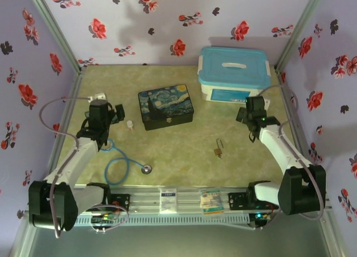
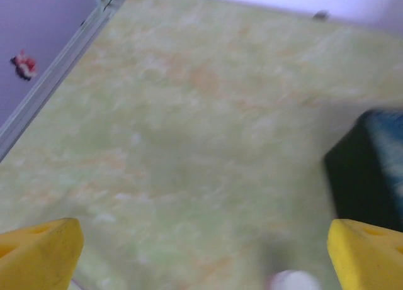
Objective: Unlock the padlock with the key
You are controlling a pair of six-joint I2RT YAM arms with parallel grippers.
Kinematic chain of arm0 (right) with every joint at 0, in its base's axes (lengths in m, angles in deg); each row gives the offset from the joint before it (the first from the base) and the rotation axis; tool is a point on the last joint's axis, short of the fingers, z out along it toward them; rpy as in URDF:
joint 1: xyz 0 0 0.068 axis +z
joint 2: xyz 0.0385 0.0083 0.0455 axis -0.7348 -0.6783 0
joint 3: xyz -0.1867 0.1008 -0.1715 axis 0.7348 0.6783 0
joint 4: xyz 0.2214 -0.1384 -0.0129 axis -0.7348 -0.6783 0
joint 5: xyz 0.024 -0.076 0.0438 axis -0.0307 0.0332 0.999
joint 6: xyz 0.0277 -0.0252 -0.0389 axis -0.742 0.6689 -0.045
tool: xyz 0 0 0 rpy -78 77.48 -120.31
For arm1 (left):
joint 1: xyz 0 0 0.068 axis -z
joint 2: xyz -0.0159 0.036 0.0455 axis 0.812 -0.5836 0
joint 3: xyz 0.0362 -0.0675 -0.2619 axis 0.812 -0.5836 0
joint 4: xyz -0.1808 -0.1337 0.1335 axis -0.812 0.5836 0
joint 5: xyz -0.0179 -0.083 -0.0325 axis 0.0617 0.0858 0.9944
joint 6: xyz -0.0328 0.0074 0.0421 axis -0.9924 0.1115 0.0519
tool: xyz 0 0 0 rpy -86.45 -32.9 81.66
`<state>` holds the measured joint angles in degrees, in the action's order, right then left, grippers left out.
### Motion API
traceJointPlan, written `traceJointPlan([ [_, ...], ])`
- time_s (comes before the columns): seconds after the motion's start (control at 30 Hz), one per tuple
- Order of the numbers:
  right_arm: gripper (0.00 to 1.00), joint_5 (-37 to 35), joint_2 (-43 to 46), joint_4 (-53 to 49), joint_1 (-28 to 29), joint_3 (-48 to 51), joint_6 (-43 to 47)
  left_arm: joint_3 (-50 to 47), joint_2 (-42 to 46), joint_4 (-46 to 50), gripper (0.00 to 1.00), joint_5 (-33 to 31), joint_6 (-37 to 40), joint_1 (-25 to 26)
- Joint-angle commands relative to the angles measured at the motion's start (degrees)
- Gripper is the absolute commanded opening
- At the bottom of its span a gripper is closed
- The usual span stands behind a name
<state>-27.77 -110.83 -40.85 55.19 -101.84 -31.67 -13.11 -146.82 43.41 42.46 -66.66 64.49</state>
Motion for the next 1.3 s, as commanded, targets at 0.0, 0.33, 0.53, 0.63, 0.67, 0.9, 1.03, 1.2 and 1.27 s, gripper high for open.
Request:
traceJointPlan([
  [0.0,0.99,-7.04,1.64,17.85,-0.37,7.90,7.48,-3.61,-1.49,-10.13,1.00,-6.72,6.41,-0.43],
  [0.33,0.99,-4.70,-1.32,53.27,-1.66,24.10,11.10,-14.00,-4.95,-28.68,1.00,-4.78,10.00,-5.92],
  [0.53,0.99,2.39,-7.28,75.35,-1.92,29.93,16.75,-18.60,-10.91,-45.48,0.99,2.41,10.79,-7.48],
  [0.63,0.99,2.16,-12.64,81.57,-1.92,30.31,17.55,-16.40,-14.07,-45.53,1.00,5.70,12.32,-7.90],
  [0.67,0.99,1.32,-14.54,83.46,-1.92,30.29,17.34,-15.66,-14.98,-45.48,1.00,6.92,12.67,-7.93],
  [0.9,0.99,-3.53,-18.59,79.35,-2.61,26.38,14.24,-17.81,-22.95,-56.85,1.00,9.50,15.15,-8.62],
  [1.03,0.99,-0.86,-19.20,74.54,-4.29,23.54,13.17,-16.23,-24.55,-55.61,1.00,9.59,15.14,-8.66],
  [1.2,0.99,-0.86,-19.14,74.65,-4.39,23.61,13.16,-15.95,-24.38,-54.67,1.00,9.67,13.47,-9.94],
  [1.27,0.99,-0.81,-19.17,74.69,-4.39,23.58,13.08,-15.96,-24.40,-54.66,1.00,9.60,13.48,-9.98],
])
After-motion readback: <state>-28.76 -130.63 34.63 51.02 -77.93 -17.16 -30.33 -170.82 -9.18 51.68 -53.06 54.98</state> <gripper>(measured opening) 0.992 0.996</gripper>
